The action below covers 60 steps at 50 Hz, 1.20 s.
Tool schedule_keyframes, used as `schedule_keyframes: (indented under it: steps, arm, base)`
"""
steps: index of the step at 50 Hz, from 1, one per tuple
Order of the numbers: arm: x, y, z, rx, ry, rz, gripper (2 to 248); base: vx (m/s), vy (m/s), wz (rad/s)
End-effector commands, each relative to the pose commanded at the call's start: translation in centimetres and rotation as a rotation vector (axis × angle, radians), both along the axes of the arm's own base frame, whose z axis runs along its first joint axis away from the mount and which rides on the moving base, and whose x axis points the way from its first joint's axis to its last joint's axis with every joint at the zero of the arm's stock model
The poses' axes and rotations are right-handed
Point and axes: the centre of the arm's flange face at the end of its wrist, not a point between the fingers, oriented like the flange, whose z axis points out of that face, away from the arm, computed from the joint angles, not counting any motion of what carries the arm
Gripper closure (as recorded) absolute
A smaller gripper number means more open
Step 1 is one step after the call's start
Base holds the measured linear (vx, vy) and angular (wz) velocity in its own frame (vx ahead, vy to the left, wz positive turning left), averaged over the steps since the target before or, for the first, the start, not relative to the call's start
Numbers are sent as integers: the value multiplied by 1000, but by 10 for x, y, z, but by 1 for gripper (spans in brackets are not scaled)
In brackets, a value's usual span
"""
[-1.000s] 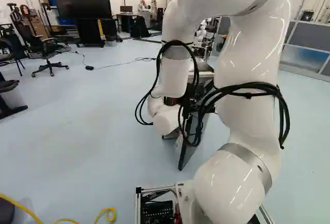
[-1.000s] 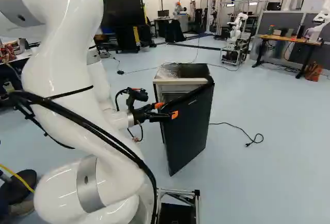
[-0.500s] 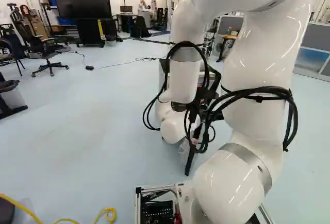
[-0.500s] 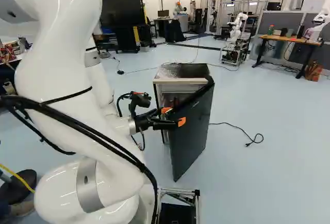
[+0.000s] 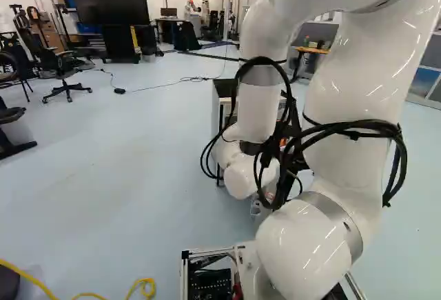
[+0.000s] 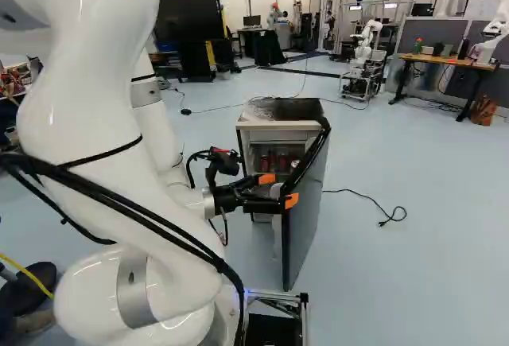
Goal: Grab a drink from the fridge
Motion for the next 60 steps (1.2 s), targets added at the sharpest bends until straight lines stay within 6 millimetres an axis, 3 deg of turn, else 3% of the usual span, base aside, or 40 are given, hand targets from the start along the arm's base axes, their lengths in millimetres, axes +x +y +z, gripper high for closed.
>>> schedule_keyframes:
  steps: [36, 60]
  arm:
    - [0, -49, 4, -35, -27, -254, 3]
    - [24, -91, 4, -36, -67, -443, 3]
  base:
    - [0, 0, 0]
    - [0, 0, 0]
